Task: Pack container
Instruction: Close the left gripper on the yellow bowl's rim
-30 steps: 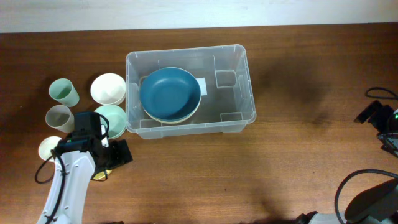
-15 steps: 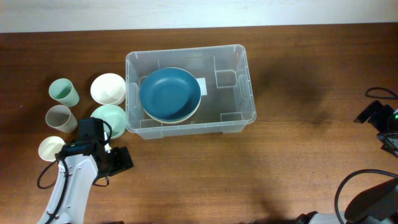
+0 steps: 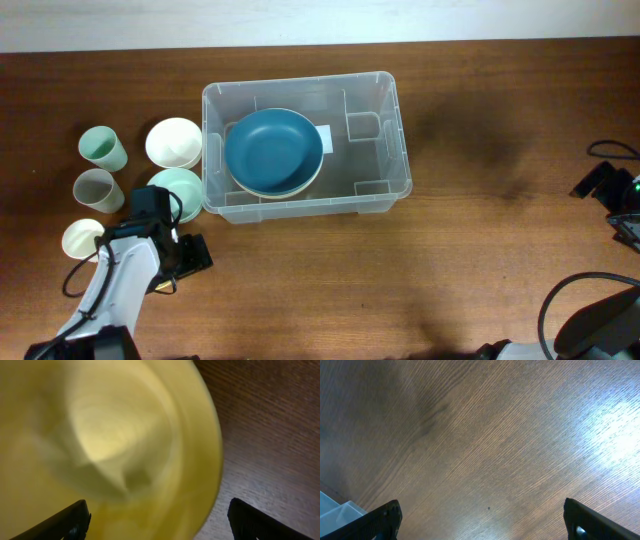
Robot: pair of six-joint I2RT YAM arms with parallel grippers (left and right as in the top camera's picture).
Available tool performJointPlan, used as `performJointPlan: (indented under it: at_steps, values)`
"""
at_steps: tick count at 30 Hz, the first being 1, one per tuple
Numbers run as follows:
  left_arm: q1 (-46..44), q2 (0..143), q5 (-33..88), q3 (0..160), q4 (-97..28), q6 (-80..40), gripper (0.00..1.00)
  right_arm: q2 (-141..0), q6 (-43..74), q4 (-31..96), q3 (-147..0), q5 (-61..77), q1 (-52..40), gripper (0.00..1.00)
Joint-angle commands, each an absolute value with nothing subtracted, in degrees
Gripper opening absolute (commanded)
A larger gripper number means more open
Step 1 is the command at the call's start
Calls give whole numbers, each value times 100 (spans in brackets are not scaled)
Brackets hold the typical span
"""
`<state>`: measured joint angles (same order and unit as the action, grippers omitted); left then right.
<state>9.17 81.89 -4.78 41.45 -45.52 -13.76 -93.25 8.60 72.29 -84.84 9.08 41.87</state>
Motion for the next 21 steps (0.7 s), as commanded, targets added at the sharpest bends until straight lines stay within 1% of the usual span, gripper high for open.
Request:
performJointPlan:
  at_steps: [1,4,6,7,9,11,14,17,18,20,21]
  values:
    - [904,8261,-541,4101,-4491,-1450,90,-9225,838,7214,-8479,923,4202,99]
    - [904,8261,-541,4101,-4495,-1450,89,-9225,838,7216,-8479,923,4202,99]
    - [904,8261,-541,4101,-4495,-1450,76,-9225,838,7214,-8479,923,4202,99]
    - [904,8261,-541,4101,-4495,-1450,67,-9225,838,7216,-8479,923,4202,99]
    - [904,8261,-541,4101,-4495,-1452,57,-9223,838,7216,-8479,923,4202,99]
    - [904,8261,-541,4101,-4497,-1452,53,-9225,838,7216,-8479,923,4202,99]
    - [904,8261,-541,4099,-4499,-1452,50,-9225,838,7216,-8479,923,4202,99]
    - [904,8263,-539,4095,-4515,-1452,40,-9225,838,7216,-8479,923,4202,99]
    - [904,8263,-539,4095,-4525,-1452,36,-9225,838,7214,-8479,923,4202,99]
    - [904,8263,-539,4095,-4550,-1452,23,-9225,838,7216,-8479,923,4202,99]
    - [904,8263,-539,4095,-4560,-1452,20,-9225,838,7216,-8479,923,4202,99]
